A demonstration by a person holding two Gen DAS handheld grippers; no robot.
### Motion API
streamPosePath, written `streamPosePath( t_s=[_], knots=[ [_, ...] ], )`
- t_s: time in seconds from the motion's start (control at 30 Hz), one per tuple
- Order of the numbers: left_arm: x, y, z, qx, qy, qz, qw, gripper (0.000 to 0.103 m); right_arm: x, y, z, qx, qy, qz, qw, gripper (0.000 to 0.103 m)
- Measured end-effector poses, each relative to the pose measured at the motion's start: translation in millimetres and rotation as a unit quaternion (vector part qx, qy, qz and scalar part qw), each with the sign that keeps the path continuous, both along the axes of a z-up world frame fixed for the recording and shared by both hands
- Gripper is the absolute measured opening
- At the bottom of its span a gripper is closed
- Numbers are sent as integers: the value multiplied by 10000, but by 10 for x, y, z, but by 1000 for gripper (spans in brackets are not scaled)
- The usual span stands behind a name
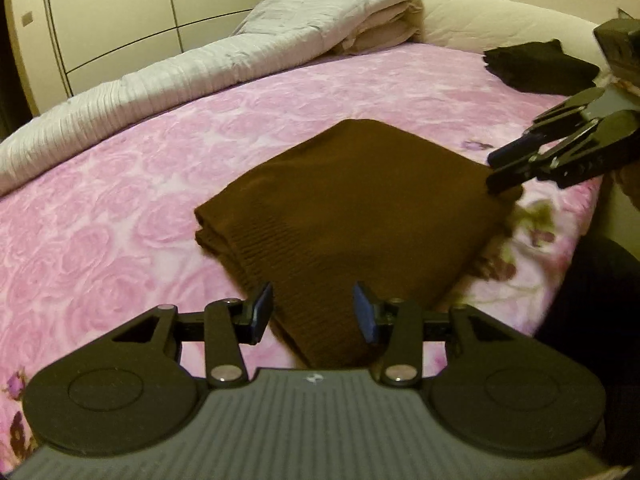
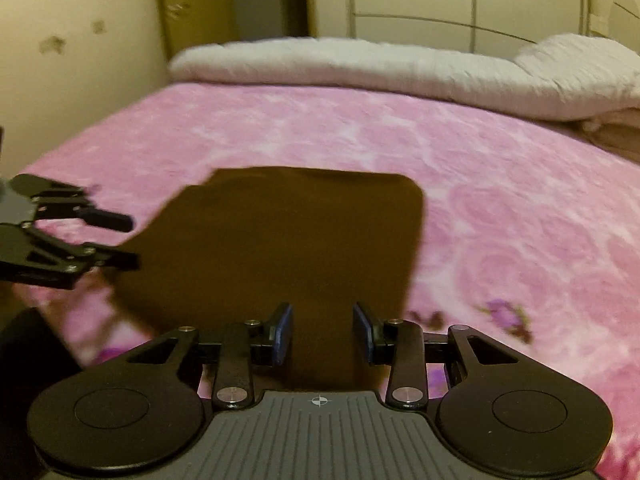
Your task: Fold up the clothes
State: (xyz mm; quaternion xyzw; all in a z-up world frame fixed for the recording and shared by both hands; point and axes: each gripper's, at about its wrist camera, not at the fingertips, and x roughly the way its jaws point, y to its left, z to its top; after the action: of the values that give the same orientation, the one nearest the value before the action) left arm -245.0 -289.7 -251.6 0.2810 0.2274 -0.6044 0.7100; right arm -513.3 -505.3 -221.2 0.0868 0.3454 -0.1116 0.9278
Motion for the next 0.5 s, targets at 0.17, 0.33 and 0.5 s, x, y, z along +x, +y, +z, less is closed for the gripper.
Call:
streamPosePath(
  t_s=[0.17,0.33,0.5],
  knots=[
    [-44,7,-108,146,-42,26,9999,39,-57,29,-195,64,-41,41,10000,37],
    [-93,6,58,-39,-69,-37,10000,38,-134,83,1,167,-362,-53,9992,37],
    [-120,-214,7,115,17,-279,9995,38,-14,109,-146,112,-43,228,9997,37]
  ],
)
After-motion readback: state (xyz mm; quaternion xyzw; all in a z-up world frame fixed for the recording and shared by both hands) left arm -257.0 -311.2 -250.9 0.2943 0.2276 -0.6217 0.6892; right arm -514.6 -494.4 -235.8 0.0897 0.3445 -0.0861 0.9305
